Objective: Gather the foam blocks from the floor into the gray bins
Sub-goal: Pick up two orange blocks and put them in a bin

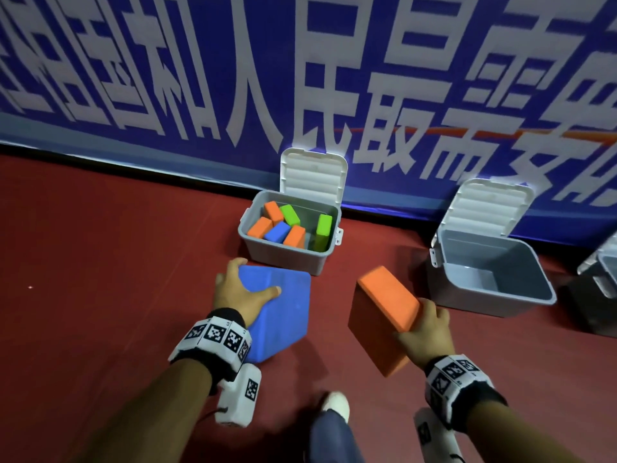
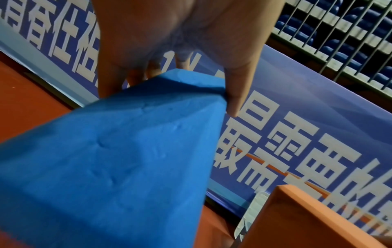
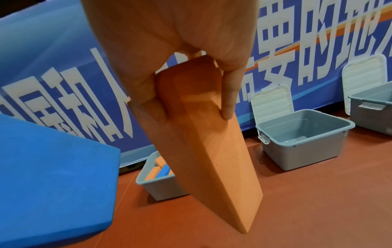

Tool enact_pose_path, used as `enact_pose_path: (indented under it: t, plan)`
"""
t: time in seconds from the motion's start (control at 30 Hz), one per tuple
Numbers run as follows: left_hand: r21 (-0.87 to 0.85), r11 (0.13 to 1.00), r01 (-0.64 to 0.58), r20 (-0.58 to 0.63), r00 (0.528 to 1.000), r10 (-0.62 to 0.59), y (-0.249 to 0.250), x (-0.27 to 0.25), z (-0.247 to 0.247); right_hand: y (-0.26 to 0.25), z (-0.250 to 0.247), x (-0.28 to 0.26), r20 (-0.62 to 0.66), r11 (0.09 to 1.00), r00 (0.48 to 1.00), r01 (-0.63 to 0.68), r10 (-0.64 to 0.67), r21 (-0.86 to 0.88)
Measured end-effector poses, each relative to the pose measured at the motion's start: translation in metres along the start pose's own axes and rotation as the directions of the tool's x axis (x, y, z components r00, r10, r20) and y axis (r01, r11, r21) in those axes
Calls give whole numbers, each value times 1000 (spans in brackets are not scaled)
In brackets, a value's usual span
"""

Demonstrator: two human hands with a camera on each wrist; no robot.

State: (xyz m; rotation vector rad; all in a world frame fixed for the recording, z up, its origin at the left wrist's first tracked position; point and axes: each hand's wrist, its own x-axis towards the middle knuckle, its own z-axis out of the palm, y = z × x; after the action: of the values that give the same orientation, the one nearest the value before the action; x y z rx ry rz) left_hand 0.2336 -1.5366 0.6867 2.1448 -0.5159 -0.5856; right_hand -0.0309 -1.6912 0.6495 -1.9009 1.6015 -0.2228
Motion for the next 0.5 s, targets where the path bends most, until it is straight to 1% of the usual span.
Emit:
enact_pose_path:
  t: [0.13, 0.33, 0.4, 0.5]
  plan:
    - [27, 998, 50, 25, 998, -51, 7, 75, 15, -31, 22, 80, -3, 1000, 1000, -17, 17, -7]
    - [64, 985, 160, 30, 986, -163, 35, 204, 65, -80, 52, 208, -2, 994, 998, -58, 58, 89]
    - [64, 980, 188, 42, 981, -191, 46, 239, 81, -98, 54, 242, 2, 994, 999, -40, 40, 99]
    - [48, 979, 198, 84, 976, -202, 60, 288, 99, -128, 54, 292, -7, 995, 1000, -16, 17, 96]
